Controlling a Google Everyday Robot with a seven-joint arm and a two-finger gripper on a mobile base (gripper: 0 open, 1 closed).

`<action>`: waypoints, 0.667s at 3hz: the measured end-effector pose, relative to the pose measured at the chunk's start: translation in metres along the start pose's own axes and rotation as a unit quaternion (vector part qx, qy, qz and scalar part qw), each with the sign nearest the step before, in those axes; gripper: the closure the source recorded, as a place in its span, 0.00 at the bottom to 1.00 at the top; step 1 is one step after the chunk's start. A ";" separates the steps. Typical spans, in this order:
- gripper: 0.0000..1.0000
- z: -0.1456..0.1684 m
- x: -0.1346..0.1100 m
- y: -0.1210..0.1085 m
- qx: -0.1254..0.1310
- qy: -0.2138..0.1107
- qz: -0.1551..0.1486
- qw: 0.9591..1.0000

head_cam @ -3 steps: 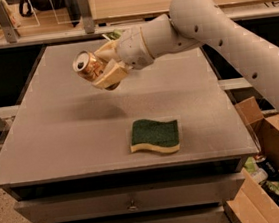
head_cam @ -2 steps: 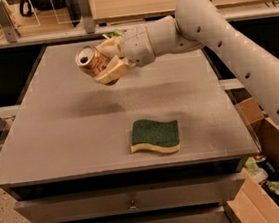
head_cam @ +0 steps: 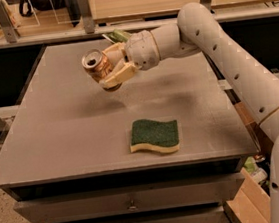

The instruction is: Place orange can upright

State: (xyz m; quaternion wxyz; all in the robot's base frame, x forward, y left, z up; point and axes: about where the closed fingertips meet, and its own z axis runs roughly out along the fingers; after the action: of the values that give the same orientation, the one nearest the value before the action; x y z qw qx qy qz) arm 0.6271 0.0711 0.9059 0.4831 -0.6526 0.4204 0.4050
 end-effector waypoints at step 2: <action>0.82 -0.005 0.016 0.037 0.021 -0.007 0.066 0.998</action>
Offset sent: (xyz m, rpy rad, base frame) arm -0.0446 -0.0271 -0.0486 0.0216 0.2002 -0.1277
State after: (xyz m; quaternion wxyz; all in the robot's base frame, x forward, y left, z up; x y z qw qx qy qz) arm 0.5984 0.0568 0.8815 0.4719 -0.6103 0.4674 0.4317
